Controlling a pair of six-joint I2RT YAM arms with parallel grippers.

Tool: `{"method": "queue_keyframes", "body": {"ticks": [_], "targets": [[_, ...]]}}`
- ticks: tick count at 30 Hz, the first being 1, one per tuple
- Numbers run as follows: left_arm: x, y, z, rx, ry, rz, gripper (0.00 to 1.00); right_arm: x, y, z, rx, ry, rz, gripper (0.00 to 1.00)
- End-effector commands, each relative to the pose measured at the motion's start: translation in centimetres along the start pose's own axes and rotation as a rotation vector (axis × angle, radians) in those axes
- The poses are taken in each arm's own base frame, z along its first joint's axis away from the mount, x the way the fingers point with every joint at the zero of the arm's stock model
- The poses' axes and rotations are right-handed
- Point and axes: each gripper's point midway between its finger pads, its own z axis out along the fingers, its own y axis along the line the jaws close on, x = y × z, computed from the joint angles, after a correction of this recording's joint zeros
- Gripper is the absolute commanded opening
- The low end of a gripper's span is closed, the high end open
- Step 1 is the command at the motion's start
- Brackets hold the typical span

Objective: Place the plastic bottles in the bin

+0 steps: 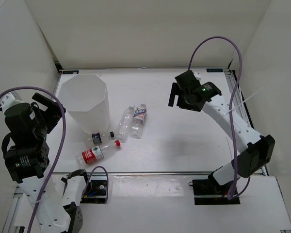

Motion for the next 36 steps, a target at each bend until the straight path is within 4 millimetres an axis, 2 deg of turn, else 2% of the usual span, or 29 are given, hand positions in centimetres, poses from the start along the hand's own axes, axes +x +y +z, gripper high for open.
{"method": "queue_keyframes", "body": {"ticks": [1, 2, 3, 6, 9, 10, 12, 13, 17, 20, 22, 24, 29, 33, 36], "targets": [[0.5, 0.5, 0.2, -0.018, 0.007, -0.023, 1.00, -0.6, 3.4, 0.8, -0.177, 0.071, -0.082, 1.00], [0.6, 0.2, 0.2, -0.006, 0.016, -0.034, 1.00, -0.6, 3.1, 1.3, -0.156, 0.092, -0.080, 1.00], [0.7, 0.0, 0.1, 0.003, 0.022, -0.034, 1.00, 0.4, 4.3, 1.8, -0.202, 0.162, -0.086, 1.00], [1.1, -0.1, 0.3, 0.012, 0.041, -0.044, 1.00, 2.8, 5.0, 3.2, -0.270, 0.339, -0.063, 1.00], [1.4, 0.3, 0.2, -0.001, 0.043, -0.043, 1.00, 4.1, 6.2, 3.8, -0.359, 0.366, -0.064, 1.00], [1.5, 0.6, 0.1, -0.013, 0.036, -0.043, 1.00, 3.8, 7.2, 4.5, -0.409, 0.340, -0.062, 1.00], [1.6, 1.0, 0.0, -0.023, 0.024, -0.043, 1.00, 5.2, 8.0, 5.0, -0.463, 0.388, -0.045, 1.00], [1.6, 1.6, -0.2, -0.041, 0.007, -0.043, 1.00, 5.1, 7.8, 5.6, -0.455, 0.390, -0.035, 1.00], [2.2, 2.3, -0.7, -0.039, -0.012, -0.058, 1.00, 5.5, 9.2, 8.4, -0.468, 0.442, -0.031, 1.00], [2.7, 1.8, -0.8, -0.005, 0.004, -0.069, 1.00, 5.5, 10.0, 10.3, -0.472, 0.453, -0.030, 1.00], [3.2, 1.9, -0.5, -0.015, 0.032, -0.066, 1.00, 5.5, 10.7, 10.9, -0.481, 0.477, -0.006, 1.00], [3.3, 1.6, -0.2, -0.022, 0.065, -0.054, 1.00, 6.3, 11.3, 12.3, -0.494, 0.514, 0.007, 1.00], [3.0, 2.0, -0.4, -0.044, 0.064, -0.030, 1.00, 5.4, 14.5, 12.6, -0.609, 0.508, 0.067, 1.00], [2.9, 2.4, -0.6, -0.059, 0.053, -0.020, 1.00, 5.8, 16.3, 12.7, -0.651, 0.549, 0.099, 1.00], [3.1, 2.6, -0.7, -0.064, 0.060, -0.019, 1.00, 6.2, 18.4, 13.1, -0.664, 0.561, 0.088, 1.00]]}}
